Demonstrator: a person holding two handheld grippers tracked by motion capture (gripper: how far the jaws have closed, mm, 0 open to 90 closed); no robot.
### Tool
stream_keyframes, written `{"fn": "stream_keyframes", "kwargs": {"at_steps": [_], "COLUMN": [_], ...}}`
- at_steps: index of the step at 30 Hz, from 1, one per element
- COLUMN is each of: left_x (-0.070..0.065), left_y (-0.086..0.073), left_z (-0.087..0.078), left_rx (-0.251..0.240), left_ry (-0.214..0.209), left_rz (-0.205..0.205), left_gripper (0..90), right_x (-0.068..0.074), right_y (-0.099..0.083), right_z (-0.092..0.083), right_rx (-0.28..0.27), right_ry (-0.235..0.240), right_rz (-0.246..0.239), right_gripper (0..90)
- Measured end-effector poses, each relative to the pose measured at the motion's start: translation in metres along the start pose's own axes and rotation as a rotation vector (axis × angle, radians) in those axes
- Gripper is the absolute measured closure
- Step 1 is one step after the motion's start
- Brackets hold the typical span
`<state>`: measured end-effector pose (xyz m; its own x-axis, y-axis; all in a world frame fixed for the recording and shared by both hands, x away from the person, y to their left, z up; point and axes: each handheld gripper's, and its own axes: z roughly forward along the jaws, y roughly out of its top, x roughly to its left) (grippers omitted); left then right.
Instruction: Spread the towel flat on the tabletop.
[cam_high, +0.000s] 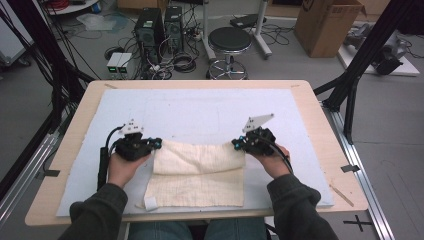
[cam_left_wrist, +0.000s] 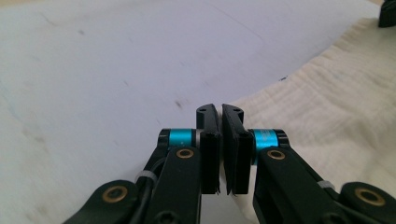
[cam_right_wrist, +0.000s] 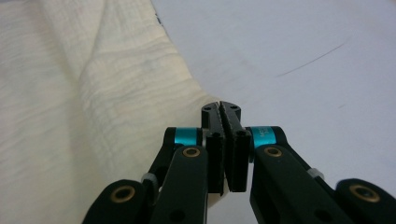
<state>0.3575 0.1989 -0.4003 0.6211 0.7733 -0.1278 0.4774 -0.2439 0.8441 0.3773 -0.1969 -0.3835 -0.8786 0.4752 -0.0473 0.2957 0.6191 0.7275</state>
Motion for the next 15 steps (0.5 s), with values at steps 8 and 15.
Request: {"fn": "stream_keyframes", "kwargs": {"at_steps": [8,15], "left_x": [0.040,0.038], "left_y": [0.040,0.022], "left_z": [0.032,0.022], "left_rx": [-0.131,-0.078], "left_ry": [0.180,0.079], "left_rz": [-0.085,-0.052], "left_gripper": [67.8,61.8], "right_x": [-0.071,-0.060], "right_y": [0.041,0.029], "right_z": [0.017,0.018], "right_rx": [-0.091,-0.077], "right_ry": [-0.194,-0.089], "right_rz": [0.164,0.165], "right_gripper": [63.3,60.1]}}
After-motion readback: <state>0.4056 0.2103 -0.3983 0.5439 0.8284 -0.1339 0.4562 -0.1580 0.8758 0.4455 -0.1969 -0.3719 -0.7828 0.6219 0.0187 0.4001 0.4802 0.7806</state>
